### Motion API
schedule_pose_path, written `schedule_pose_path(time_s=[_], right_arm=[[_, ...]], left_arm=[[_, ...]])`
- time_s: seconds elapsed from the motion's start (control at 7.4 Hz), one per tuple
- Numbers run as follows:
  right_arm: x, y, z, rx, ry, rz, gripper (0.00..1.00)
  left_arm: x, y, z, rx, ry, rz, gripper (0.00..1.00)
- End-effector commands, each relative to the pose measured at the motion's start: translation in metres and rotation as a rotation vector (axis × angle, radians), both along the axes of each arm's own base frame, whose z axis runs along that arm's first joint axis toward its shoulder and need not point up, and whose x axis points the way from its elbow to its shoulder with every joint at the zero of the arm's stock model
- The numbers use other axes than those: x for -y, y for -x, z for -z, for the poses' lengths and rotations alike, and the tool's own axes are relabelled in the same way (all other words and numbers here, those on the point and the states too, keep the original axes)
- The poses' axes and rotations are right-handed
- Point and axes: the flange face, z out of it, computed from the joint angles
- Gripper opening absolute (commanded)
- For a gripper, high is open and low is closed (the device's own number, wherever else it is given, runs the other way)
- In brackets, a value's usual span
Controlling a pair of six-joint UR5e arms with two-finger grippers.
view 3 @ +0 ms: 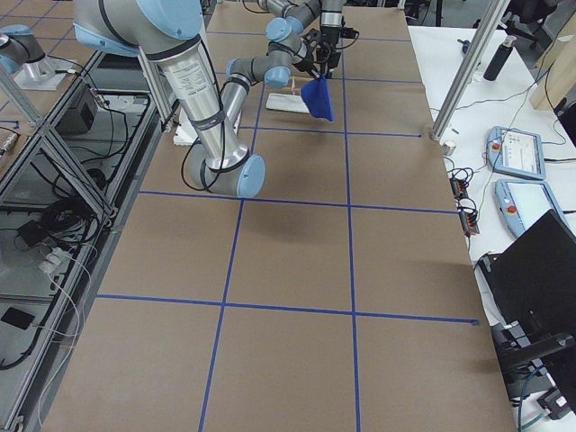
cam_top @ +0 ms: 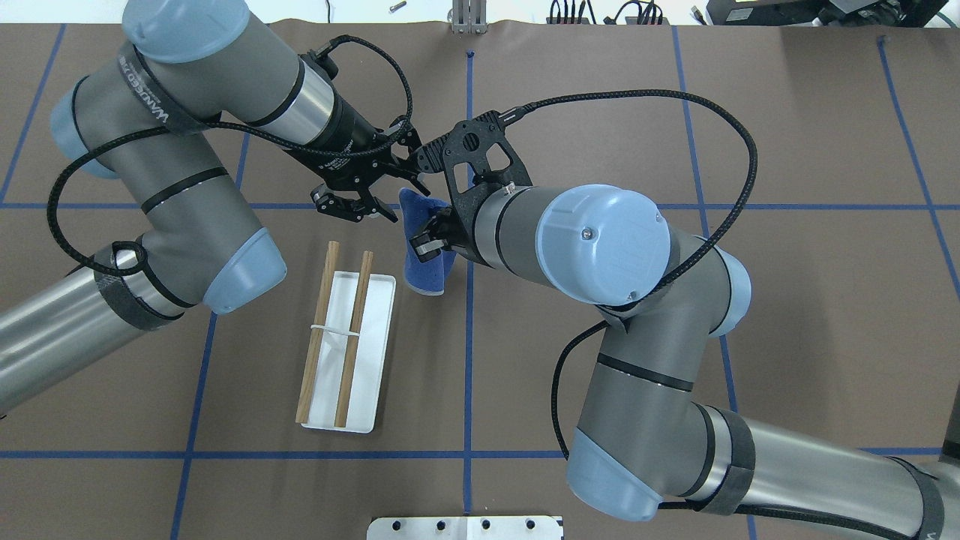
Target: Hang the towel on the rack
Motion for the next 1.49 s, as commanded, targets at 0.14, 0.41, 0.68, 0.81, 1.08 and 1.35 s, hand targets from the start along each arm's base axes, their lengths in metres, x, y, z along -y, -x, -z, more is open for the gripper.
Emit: schedule_pose_path(time_s=[0.14,0.41,0.68,0.81,1.08,1.35], right_arm=[[0.001,0.000,-0.001,-0.002,0.000,-0.005,0.00],[0.001,-0.001,-0.001,0.002,-0.002,-0.004,0.00],[0.007,-0.007,-0.001,0.013,0.010,-0.020,0.07],[0.011,-0.009,-0.003,0.008,0.014,-0.025,0.53],[0.027,-0.028,-0.012,0.006,0.034,-0.063,0.99],[0.057,-0.061,-0.033,0.022,0.135,-0.046,0.99]], left_arm=[[-0.002,0.000,0.002,-0.009,-0.009,-0.004,0.00],[-0.002,0.000,0.002,-0.010,-0.007,-0.001,0.00],[-0.002,0.000,0.003,-0.010,-0.006,-0.001,0.00],[-0.003,0.001,0.004,-0.012,0.002,0.002,0.00],[-0.007,0.005,0.010,-0.021,0.015,0.009,0.00],[-0.012,0.010,0.012,-0.028,0.023,0.017,0.00]])
